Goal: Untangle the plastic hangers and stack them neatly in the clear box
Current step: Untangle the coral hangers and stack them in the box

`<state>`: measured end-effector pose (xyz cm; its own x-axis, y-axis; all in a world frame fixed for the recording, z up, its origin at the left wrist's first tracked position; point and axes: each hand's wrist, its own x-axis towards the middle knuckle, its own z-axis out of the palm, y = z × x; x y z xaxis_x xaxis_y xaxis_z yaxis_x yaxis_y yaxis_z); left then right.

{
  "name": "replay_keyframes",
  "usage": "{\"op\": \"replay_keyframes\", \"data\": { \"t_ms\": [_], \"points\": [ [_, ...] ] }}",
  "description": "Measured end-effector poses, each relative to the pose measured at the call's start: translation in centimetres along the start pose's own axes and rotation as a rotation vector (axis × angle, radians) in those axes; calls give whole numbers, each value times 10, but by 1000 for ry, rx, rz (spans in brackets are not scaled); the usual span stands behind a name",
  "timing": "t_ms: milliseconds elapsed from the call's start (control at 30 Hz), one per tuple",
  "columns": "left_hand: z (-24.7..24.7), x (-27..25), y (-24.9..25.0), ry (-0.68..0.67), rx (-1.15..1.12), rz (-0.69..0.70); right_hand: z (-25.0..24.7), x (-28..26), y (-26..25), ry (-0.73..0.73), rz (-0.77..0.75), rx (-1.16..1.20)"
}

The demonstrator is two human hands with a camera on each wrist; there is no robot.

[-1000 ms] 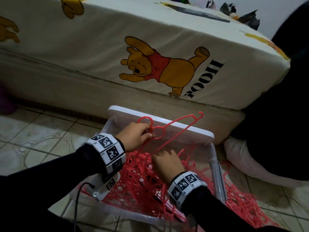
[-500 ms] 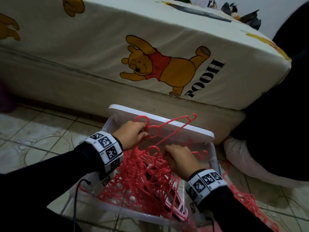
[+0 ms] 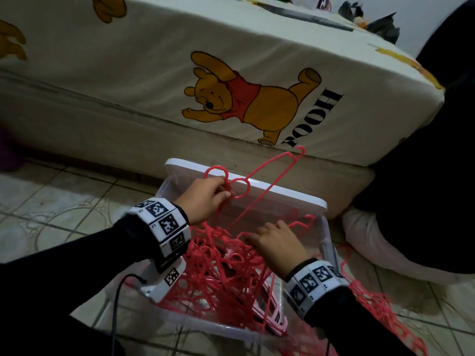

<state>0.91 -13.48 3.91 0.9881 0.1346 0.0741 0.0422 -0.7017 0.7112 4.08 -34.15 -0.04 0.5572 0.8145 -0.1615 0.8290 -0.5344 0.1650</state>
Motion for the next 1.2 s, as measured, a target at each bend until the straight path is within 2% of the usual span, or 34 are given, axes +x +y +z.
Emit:
{"op": "replay_keyframes", "data": {
  "t_ms": [133, 267, 367, 500, 567, 733, 867, 1067, 1200],
  "points": [
    [-3, 0, -4, -17, -142, -40, -12, -5, 21, 44, 147, 48],
    [-3, 0, 0, 6, -388, -153, -28, -9, 39, 113, 293, 317],
    [-2, 0, 5, -1, -561, -194, -37, -11, 46, 147, 304, 435],
    [-2, 0, 7, -21, -597, -191, -44, -13, 46, 185, 262, 382],
    [-1, -1, 7, -22, -542, -174, -45, -14, 48, 205, 280, 315],
    [2, -2, -1, 29, -156, -23, -47, -14, 46, 184, 338, 146],
    [7, -4, -6, -22, 82, 13, -56, -15, 45, 261, 337, 210],
    [5, -2, -13, -92, 190, -9, -69, -26, 55, 422, 315, 180],
    [4, -2, -13, -126, 161, -11, -66, -28, 57, 402, 269, 129]
  ]
}}
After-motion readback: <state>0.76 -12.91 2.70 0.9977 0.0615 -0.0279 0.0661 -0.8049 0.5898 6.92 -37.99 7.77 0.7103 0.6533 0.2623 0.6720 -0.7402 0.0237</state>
